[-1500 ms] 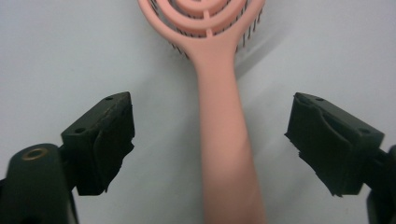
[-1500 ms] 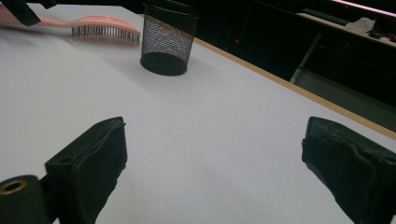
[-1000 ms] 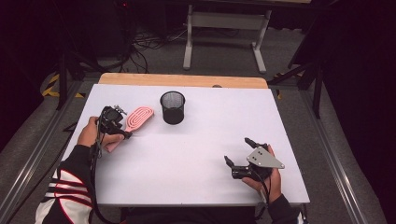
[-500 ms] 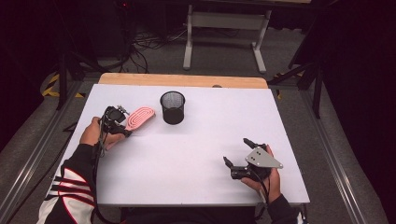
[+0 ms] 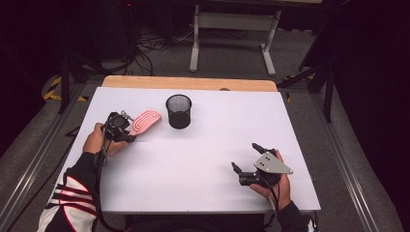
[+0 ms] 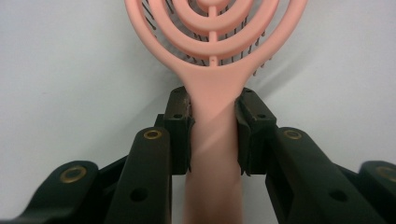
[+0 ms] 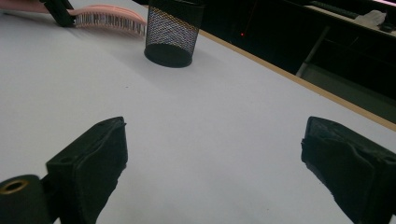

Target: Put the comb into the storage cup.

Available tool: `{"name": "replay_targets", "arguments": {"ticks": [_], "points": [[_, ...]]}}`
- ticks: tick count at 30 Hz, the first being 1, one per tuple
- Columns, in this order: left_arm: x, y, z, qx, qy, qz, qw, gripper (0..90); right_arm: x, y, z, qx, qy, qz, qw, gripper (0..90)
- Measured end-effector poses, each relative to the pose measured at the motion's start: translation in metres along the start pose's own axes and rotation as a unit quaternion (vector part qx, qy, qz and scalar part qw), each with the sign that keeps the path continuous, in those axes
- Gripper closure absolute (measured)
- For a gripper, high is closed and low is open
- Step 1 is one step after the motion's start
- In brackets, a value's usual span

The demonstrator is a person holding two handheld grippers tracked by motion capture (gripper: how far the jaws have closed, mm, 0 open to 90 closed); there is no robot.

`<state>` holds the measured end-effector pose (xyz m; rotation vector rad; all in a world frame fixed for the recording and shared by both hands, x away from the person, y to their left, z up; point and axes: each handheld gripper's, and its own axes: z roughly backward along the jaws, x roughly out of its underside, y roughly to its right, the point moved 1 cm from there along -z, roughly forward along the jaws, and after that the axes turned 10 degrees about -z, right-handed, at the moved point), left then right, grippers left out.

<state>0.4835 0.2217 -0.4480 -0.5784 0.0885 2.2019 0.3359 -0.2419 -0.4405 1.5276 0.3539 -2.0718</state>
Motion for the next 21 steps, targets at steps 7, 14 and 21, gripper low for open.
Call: {"name": "replay_targets", "arguments": {"ticks": [7, 14, 21], "points": [[0.011, 0.000, 0.009, -0.033, 0.041, 0.019, 0.9985, 69.9, -0.001, 0.000, 0.001, 0.003, 0.004, -0.001, 1.0000, 8.1], [0.022, 0.008, 0.025, -0.066, 0.105, 0.030, 0.9919, 69.9, -0.002, 0.001, 0.002, 0.009, 0.010, -0.004, 0.9999, 8.1], [0.029, 0.023, 0.039, -0.093, 0.158, 0.029, 0.9827, 70.0, -0.004, 0.001, 0.001, 0.013, 0.014, -0.007, 0.9998, 8.1]]}}
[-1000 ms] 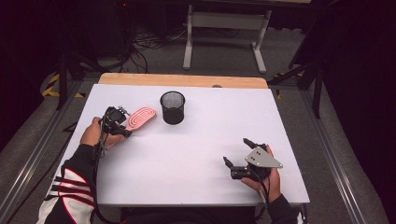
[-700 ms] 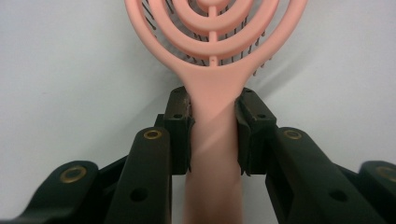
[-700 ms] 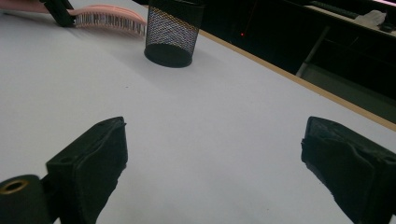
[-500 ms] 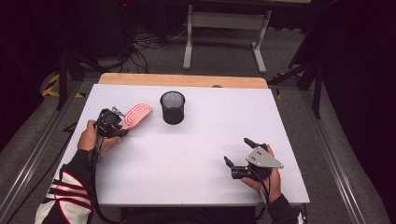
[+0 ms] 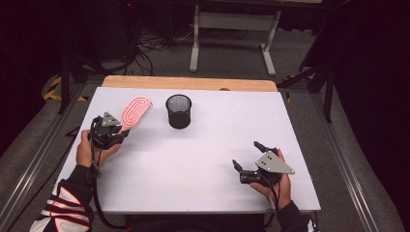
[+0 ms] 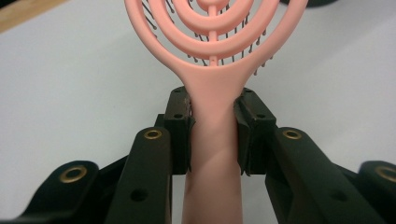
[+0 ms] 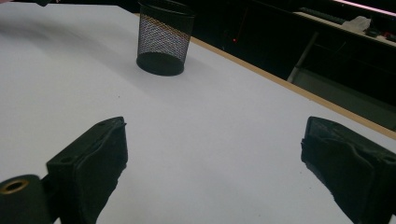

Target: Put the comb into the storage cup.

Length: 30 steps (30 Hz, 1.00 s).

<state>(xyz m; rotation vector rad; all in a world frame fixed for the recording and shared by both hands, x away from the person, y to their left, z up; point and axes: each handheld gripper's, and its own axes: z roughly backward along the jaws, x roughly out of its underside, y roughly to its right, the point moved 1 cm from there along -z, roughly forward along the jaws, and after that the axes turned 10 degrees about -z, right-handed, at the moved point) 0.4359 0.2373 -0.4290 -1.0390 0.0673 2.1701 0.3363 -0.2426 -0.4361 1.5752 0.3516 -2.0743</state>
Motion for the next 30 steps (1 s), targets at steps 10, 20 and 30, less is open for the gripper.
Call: {"name": "replay_targets", "arguments": {"ticks": [10, 20, 30], "points": [[0.004, 0.020, 0.013, -0.025, 0.059, 0.008, 0.9979, 70.0, -0.009, -0.002, -0.003, -0.003, 0.017, -0.015, 0.9998, 6.9], [-0.003, 0.049, 0.016, -0.030, 0.099, -0.019, 0.9945, 70.0, -0.030, -0.007, -0.010, -0.006, 0.045, -0.025, 0.9986, 5.3], [-0.011, 0.072, 0.016, -0.014, 0.138, -0.034, 0.9898, 70.1, -0.043, -0.012, -0.019, -0.017, 0.043, -0.053, 0.9975, 4.9]]}}
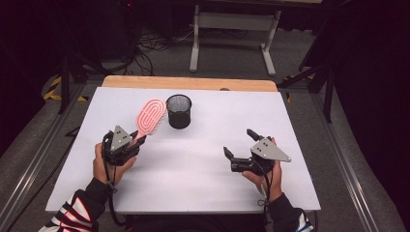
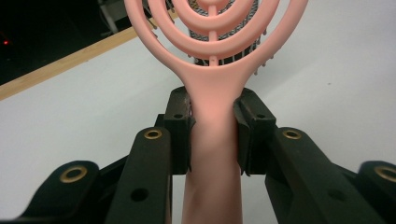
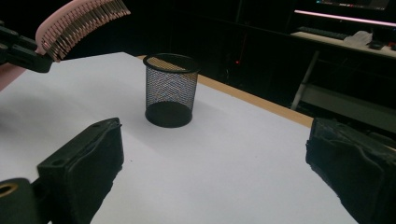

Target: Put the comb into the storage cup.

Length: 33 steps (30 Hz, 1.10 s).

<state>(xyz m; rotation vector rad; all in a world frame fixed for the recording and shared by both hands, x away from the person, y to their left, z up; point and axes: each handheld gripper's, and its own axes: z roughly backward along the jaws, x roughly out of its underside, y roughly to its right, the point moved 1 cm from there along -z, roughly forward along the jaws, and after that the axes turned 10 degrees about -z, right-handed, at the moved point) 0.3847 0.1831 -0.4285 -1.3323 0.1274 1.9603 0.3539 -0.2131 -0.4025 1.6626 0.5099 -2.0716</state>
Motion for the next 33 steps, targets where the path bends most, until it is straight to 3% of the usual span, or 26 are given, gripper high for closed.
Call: {"name": "replay_targets", "arguments": {"ticks": [20, 33], "points": [[-0.017, 0.039, -0.010, 0.047, 0.026, -0.034, 0.9980, 70.1, -0.015, -0.018, -0.017, -0.046, 0.001, -0.028, 0.9986, 3.3], [-0.025, 0.063, -0.023, 0.067, 0.033, -0.055, 0.9957, 70.1, -0.018, -0.038, -0.032, -0.082, -0.017, -0.038, 0.9957, 3.3]]}}
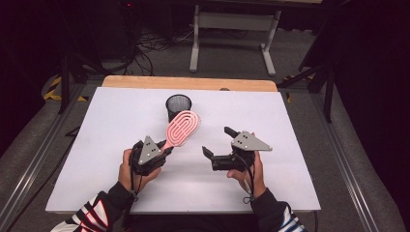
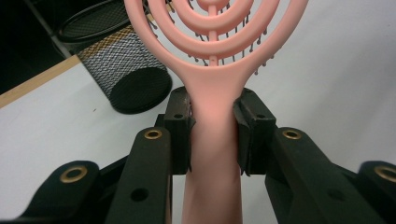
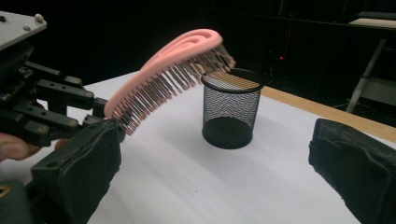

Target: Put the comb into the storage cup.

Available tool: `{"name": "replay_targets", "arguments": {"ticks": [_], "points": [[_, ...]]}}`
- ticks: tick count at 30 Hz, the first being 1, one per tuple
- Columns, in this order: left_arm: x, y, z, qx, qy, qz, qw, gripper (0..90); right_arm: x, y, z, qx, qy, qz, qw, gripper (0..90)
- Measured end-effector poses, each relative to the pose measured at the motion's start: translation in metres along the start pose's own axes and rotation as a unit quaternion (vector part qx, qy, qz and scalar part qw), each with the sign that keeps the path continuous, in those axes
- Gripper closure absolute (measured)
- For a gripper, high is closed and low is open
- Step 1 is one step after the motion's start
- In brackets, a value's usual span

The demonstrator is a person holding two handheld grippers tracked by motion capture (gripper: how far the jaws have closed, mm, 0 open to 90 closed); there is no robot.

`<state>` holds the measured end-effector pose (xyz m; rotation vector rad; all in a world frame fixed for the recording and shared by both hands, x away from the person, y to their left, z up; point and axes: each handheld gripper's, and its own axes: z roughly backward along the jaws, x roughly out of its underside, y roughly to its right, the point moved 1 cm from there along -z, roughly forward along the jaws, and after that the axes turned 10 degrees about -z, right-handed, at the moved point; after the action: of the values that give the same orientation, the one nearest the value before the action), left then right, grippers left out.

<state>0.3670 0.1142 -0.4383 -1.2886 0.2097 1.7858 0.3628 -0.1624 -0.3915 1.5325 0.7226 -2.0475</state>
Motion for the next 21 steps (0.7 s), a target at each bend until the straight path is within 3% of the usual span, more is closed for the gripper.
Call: {"name": "replay_targets", "arguments": {"ticks": [5, 8, 15, 19, 21], "points": [[-0.003, 0.008, -0.007, 0.003, 0.002, -0.003, 1.0000, 70.2, 0.000, -0.005, -0.008, -0.012, 0.002, -0.017, 0.9998, 3.4], [-0.006, 0.013, -0.010, 0.002, 0.001, -0.008, 1.0000, 70.1, 0.000, -0.006, -0.014, -0.016, -0.001, -0.042, 0.9990, 4.7], [-0.010, 0.021, -0.015, 0.003, 0.003, -0.015, 0.9999, 70.1, 0.001, -0.011, -0.023, -0.015, -0.014, -0.054, 0.9983, 5.6], [-0.013, 0.027, -0.017, 0.003, 0.007, -0.021, 0.9998, 70.1, 0.002, -0.013, -0.029, -0.028, -0.011, -0.094, 0.9951, 6.7], [-0.015, 0.029, -0.019, 0.002, 0.009, -0.021, 0.9997, 70.1, 0.003, -0.013, -0.029, -0.031, -0.010, -0.102, 0.9942, 7.4]]}}
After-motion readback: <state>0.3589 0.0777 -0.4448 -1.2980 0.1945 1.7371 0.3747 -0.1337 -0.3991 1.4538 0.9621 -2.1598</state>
